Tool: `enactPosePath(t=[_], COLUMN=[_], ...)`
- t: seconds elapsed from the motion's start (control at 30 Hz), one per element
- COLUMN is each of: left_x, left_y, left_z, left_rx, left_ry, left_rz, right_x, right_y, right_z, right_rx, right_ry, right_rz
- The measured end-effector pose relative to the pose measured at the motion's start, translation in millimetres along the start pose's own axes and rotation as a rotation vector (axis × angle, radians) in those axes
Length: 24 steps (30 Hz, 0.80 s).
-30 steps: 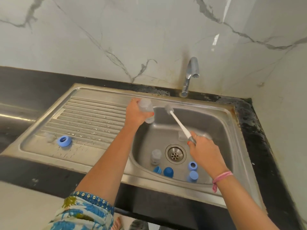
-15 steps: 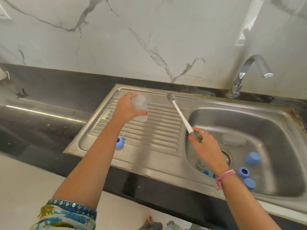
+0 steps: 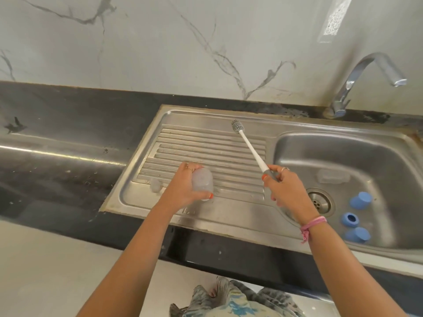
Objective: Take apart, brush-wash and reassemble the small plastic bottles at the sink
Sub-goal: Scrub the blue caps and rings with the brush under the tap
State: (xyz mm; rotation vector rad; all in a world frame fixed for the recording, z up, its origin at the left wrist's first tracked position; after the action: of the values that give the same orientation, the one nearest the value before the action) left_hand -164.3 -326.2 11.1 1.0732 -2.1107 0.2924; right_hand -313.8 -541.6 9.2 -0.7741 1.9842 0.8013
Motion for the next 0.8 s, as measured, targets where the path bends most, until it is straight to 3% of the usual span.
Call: enactPosePath(t=[0.37,0.8], left_x=[-4,-3], left_y=[7,-2], left_z=[5,-5], left_rx=[0.003,-0.019], left_ry=[-0.039,0.087], left_rz=[0.034,0.04], right_x=[5,12], right_y=[1,10], right_z=[-5,-8], right_rx=[0.037,0.031], right_ry=[-0.047,-0.003], right_rz=[0.042,0.053])
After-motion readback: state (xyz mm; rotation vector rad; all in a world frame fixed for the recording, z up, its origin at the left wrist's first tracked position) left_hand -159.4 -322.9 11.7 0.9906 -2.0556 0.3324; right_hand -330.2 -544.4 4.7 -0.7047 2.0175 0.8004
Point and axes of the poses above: each hand's wrist, its own y-axis away from the middle knuckle, its own z-axis out of the palm, x = y × z, the point moved 8 cm from there along -y, towards the middle knuckle, and after that the axes turned 1 degree about -x, right-handed, at the moved point
